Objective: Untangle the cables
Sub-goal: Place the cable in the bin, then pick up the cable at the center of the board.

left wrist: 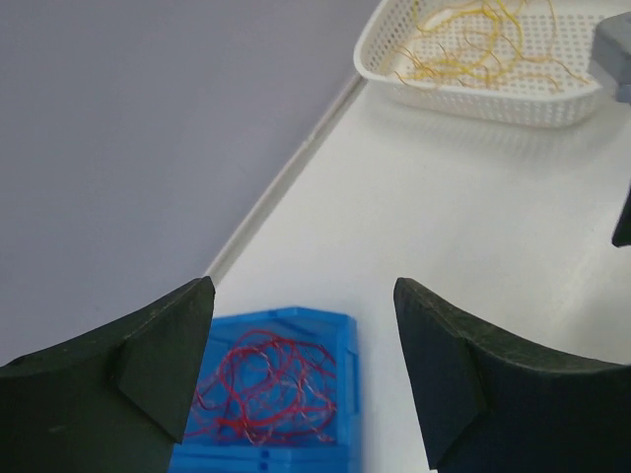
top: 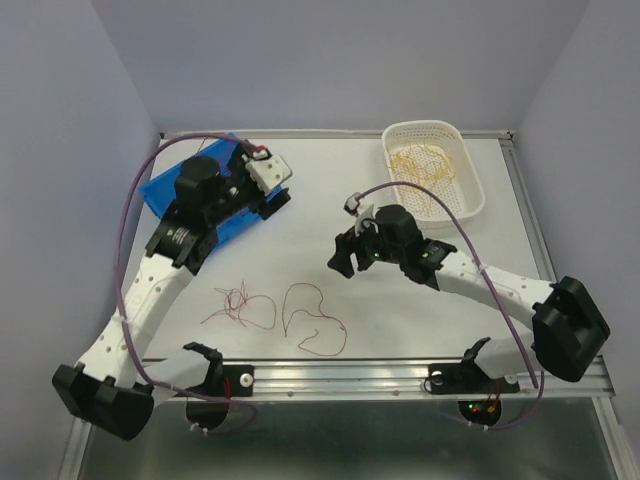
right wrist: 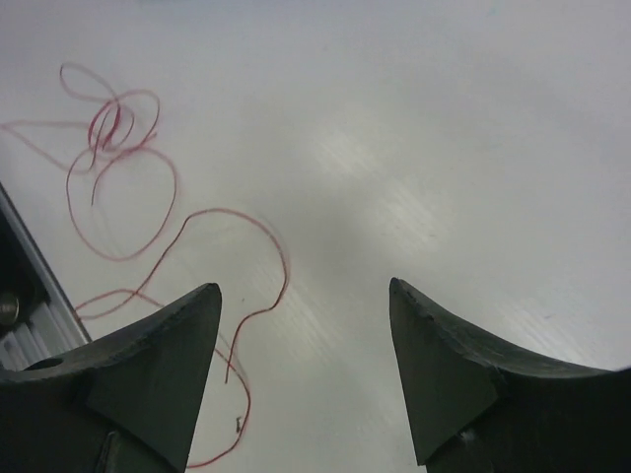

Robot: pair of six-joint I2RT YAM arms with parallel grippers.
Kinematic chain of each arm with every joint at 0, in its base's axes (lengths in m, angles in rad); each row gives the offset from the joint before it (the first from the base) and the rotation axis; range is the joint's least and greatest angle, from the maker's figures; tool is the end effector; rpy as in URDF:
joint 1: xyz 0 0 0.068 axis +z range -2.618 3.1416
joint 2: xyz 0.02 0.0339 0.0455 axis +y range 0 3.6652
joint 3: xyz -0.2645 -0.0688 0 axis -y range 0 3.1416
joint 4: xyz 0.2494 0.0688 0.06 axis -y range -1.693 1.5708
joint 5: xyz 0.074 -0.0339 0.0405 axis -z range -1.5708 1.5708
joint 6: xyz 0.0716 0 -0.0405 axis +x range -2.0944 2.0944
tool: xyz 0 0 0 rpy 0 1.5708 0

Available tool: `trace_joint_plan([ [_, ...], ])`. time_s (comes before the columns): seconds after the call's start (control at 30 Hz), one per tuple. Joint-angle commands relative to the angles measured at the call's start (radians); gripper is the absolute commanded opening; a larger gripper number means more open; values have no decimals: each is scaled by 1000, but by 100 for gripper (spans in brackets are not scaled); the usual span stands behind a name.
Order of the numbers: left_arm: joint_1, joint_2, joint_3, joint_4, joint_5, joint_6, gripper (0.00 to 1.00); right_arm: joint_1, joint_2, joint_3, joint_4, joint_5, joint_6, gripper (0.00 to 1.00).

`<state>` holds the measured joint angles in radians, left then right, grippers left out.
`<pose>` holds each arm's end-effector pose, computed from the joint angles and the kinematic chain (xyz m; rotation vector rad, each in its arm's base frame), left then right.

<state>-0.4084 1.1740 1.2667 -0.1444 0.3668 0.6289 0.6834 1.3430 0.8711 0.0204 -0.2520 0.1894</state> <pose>0.2662 -0.1432 0.4330 1.0353 1.2467 -0.1275 0.2513 0.2277 0.2487 -0.6736 1.9912 0.7954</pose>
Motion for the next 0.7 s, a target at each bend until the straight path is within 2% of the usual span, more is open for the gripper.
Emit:
trace_joint_plan([
  [0.0,45,-247,-234,-12,37,28,88,148,22,-27,-4,-64,-149,75],
  [0.07,72,-363,-312,-29,24,25,89,200,54,0,-14,-79,-212,76],
  [0.2,82,-447,-360,-169,30,46,89,241,189,83,-86,-93,-281,76],
  [0.37,83,-445,-357,-276,43,94,89,274,281,118,-111,-213,-401,76],
  [0.67,86,-419,-308,-307,20,83,88,301,423,229,-109,-231,-452,77],
])
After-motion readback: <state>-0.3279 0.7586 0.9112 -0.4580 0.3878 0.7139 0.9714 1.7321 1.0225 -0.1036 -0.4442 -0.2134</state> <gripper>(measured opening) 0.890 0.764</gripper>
